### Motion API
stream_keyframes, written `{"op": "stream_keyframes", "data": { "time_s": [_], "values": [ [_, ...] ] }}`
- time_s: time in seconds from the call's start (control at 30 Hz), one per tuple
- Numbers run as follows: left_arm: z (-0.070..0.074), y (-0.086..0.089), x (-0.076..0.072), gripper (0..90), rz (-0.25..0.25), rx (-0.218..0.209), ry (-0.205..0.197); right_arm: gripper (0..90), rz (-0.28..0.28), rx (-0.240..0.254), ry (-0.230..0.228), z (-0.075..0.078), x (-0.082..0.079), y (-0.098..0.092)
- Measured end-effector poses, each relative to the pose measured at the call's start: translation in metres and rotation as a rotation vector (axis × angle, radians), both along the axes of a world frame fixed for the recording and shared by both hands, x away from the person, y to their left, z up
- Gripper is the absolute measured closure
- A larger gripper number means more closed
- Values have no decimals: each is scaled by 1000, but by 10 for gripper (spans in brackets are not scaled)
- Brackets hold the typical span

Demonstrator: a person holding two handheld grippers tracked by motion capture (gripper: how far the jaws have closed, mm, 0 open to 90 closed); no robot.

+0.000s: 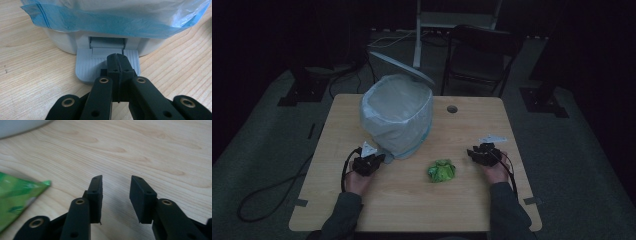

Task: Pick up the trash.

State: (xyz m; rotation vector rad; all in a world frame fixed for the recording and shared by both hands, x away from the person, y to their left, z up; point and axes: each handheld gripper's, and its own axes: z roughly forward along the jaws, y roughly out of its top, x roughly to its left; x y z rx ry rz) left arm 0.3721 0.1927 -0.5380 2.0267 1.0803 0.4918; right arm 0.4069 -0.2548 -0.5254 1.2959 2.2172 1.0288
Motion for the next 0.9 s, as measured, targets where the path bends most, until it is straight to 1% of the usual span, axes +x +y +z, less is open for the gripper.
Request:
{"op": "stream_keyframes", "data": {
  "time_s": [0.13, 0.23, 0.4, 0.53, 0.6, 0.7, 0.9],
  "values": [
    [0, 0, 0, 900, -1, 2, 0, 652, 23, 14, -18, 9, -8, 4],
    [0, 0, 0, 900, -1, 1, 0, 656, 38, 25, -23, 15, -14, 5],
    [0, 0, 0, 900, -2, 3, -1, 651, 59, 45, -48, 29, -25, 9],
    [0, -1, 0, 900, 0, 5, -3, 630, 96, 61, -66, 39, -36, 13],
    [0, -1, 0, 900, 0, 6, -4, 612, 110, 68, -67, 43, -40, 15],
    [0, -1, 0, 900, 0, 7, -4, 576, 146, 95, -61, 47, -49, 18],
    [0, -1, 0, 900, -1, 10, -5, 515, 225, 125, -31, 45, -64, 27]
  ]
}}
